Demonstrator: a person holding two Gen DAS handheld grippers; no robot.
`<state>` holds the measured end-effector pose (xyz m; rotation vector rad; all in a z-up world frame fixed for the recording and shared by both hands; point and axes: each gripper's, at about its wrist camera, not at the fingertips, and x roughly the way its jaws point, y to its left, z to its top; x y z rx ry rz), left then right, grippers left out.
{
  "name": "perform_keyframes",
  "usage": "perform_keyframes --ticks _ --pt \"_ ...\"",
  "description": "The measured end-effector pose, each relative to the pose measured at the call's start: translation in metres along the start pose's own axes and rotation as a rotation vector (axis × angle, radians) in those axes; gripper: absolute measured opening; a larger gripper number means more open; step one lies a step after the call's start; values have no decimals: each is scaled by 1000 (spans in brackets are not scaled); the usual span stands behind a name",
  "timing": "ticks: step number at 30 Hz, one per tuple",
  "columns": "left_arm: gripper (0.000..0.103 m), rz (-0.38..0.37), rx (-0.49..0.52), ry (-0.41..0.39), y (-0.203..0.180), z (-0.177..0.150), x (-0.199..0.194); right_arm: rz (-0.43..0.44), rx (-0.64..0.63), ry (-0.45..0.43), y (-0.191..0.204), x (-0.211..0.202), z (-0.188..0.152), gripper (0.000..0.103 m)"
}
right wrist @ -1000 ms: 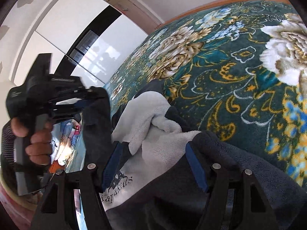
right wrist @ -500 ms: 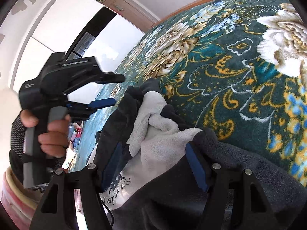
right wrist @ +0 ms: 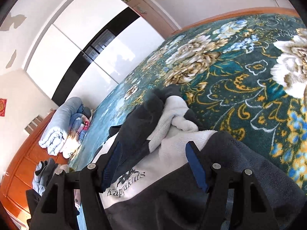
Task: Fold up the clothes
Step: 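Grasp the jacket hem with both grippers and fold it toward the collar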
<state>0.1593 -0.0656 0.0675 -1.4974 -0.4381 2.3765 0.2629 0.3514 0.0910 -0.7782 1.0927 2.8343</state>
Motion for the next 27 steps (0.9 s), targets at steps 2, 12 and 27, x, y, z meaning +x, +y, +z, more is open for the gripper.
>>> perform_keyframes --ticks 2,12,27 --pt "77 -21 -16 19 16 -12 4 -34 -71 -29 0 -19 -1 70" --pt "77 -278 -24 62 12 -36 28 -256 -120 91 -80 -68 17 70" --pt "74 -368 51 150 -15 -87 29 -195 -79 332 -103 -63 -29 33"
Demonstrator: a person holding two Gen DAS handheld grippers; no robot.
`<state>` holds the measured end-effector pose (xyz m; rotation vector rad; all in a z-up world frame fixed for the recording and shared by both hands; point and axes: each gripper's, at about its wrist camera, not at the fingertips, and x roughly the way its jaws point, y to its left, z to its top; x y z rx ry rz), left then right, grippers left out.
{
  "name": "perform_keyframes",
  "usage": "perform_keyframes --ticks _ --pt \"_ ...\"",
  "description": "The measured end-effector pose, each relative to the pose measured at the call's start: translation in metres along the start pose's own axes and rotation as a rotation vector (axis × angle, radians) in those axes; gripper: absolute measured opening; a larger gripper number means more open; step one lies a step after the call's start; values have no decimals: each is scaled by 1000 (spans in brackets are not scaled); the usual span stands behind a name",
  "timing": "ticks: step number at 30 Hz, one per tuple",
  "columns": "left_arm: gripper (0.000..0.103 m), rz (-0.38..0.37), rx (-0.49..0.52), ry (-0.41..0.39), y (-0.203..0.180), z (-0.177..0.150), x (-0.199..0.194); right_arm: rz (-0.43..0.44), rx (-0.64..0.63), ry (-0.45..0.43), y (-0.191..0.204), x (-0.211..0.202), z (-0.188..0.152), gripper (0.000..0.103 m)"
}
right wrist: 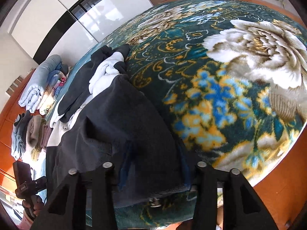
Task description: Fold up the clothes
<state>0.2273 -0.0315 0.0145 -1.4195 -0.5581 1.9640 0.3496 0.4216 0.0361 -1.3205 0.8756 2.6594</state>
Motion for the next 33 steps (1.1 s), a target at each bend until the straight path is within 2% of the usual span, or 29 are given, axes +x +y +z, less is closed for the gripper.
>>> perform_keyframes --ticks 3,5,7,9,11,12,14,16,18,21,24,28,30,33 --pt "58 26 1 6 -6 -6 2 42 56 11 -1 -5 -4 23" --pt "36 62 1 11 -6 -7 0 35 49 19 5 -8 -7 21" --pt "22 77 -7 22 -4 -9 -2 21 36 17 12 -13 -10 20" --pt "17 49 -28 44 0 -13 -3 7 28 11 17 -19 -13 19" --pt "8 55 -9 47 0 -18 -6 -11 38 6 18 -25 -14 19" --pt "8 54 1 44 0 -20 -9 -13 45 6 19 -27 -15 19" --pt "7 2 -10 14 3 -17 -26 13 64 12 20 -31 -19 18" --pt "7 -61 -35 -40 8 -12 -55 81 73 7 27 -44 -26 17" --pt "6 -98 -39 -95 10 -10 -92 193 77 -5 40 -65 -38 17" --pt "6 -153 -10 -152 11 -14 -144 409 52 -51 58 -95 -54 17" --pt "7 -192 -44 -166 22 -6 -166 537 75 -78 60 -106 -50 17" --pt "7 -266 -169 -163 40 40 -152 603 174 -61 59 -80 -3 17" --pt "7 -303 -225 -165 45 72 -140 605 222 -53 60 -61 30 17" --pt "8 -296 -283 -188 53 135 -115 575 288 -41 61 -22 88 17"
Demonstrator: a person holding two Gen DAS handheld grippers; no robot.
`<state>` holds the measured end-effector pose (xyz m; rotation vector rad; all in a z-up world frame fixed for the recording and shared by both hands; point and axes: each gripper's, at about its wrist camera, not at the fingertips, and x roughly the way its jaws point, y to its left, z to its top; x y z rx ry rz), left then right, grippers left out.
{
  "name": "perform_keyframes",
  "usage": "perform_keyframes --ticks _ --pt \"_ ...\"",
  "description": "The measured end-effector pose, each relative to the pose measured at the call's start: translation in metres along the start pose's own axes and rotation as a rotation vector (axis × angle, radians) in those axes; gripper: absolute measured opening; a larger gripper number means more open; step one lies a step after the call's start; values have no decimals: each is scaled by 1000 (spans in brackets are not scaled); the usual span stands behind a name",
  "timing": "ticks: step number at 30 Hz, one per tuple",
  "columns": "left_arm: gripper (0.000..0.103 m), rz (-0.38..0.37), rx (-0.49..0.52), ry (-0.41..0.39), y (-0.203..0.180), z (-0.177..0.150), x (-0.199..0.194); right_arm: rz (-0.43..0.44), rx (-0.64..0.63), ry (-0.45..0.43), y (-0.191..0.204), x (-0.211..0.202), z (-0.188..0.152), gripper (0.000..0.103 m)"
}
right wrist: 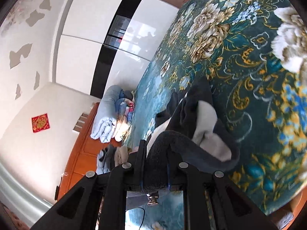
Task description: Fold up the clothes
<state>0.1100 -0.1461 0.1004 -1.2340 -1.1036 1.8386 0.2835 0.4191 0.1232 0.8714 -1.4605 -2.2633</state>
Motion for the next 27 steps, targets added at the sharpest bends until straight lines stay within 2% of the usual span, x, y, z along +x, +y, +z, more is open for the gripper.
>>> perform_keyframes --ticks 3,7,12,13,15,16,17,19,21,24,27 --pt "8 12 -62 -28 4 59 39 -38 71 -6 -15 44 51 17" --pt "9 27 -214 -2 41 110 93 -109 155 12 -50 103 91 17" --pt "13 42 -299 57 84 127 125 -115 236 48 -88 144 104 21" --pt "17 29 -309 61 88 128 127 -108 245 52 -92 147 104 21" --pt "33 -12 -327 34 88 126 123 -78 222 43 -89 144 105 25" --pt "52 -35 -327 14 86 125 119 -59 202 36 -85 140 105 28" --pt "65 -66 -310 -19 81 124 110 -38 177 28 -81 135 105 30" --pt "69 -106 -247 -72 66 120 93 -4 115 11 -69 120 105 36" --pt "71 -105 -169 -92 55 111 81 -13 66 -12 -62 103 103 43" --pt "71 -10 -68 -108 52 89 74 -89 49 -65 -71 75 96 46" --pt "71 122 30 -120 56 66 72 -205 53 -50 -85 64 86 48"
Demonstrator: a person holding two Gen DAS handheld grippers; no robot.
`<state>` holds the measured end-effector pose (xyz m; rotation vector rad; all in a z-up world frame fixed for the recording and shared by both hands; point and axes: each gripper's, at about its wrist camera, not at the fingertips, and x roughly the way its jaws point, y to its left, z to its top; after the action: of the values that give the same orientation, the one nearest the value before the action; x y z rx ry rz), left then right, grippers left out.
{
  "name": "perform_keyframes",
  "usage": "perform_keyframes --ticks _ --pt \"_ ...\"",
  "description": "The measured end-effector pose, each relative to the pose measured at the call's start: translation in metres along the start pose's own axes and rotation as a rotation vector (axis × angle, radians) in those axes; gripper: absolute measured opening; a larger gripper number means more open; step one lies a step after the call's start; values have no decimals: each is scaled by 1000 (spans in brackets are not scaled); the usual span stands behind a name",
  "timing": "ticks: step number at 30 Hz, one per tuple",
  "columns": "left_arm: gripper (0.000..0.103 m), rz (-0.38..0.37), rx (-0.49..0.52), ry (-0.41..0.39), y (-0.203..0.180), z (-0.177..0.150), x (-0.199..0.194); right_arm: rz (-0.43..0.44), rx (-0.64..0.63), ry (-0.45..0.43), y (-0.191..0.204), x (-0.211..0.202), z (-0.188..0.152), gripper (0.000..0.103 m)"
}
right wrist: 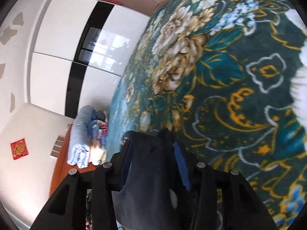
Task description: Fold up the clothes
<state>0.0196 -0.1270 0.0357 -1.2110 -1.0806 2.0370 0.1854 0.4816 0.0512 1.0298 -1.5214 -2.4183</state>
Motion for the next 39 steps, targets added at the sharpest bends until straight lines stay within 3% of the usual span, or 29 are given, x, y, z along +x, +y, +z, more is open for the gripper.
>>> perform_keyframes --ticks 4,8,9,12,18,21,22,23,24,25,26,29,32,35,36,39 --pt "71 133 114 13 2 -22 -1 -83 -96 98 6 21 -14 49" --pt "71 392 251 -48 2 -22 9 -136 -171 121 21 51 -15 48" --pt "71 408 282 -56 2 -21 12 -149 -189 124 25 58 -14 49" --pt "71 372 314 -46 0 -12 25 -169 -196 121 26 75 -5 49" --pt "71 262 329 25 -12 22 63 -123 -155 146 24 96 15 48" --pt "68 203 349 86 -19 24 67 -152 -205 160 31 93 16 37" --pt "61 209 374 87 -23 22 67 -163 -232 150 35 89 15 30" --pt "45 229 407 84 -27 20 66 -174 -258 141 40 86 13 27" --pt "37 248 432 83 -30 18 65 -184 -280 133 45 83 11 22" --pt "20 265 442 88 -31 18 66 -195 -303 124 50 81 9 18" --pt "12 282 452 92 -33 17 66 -205 -326 116 56 78 7 18" --pt "10 241 449 73 -40 17 58 -232 -391 88 71 70 2 14" --pt "10 96 419 -5 -52 23 31 -213 -415 32 87 56 2 9" --pt "9 8 388 -77 -64 34 6 -144 -405 -52 100 45 9 9" --pt "9 5 382 -84 -64 36 5 -138 -402 -67 101 44 12 9" --pt "10 122 346 -65 -46 41 25 -208 -380 -54 95 61 18 9"
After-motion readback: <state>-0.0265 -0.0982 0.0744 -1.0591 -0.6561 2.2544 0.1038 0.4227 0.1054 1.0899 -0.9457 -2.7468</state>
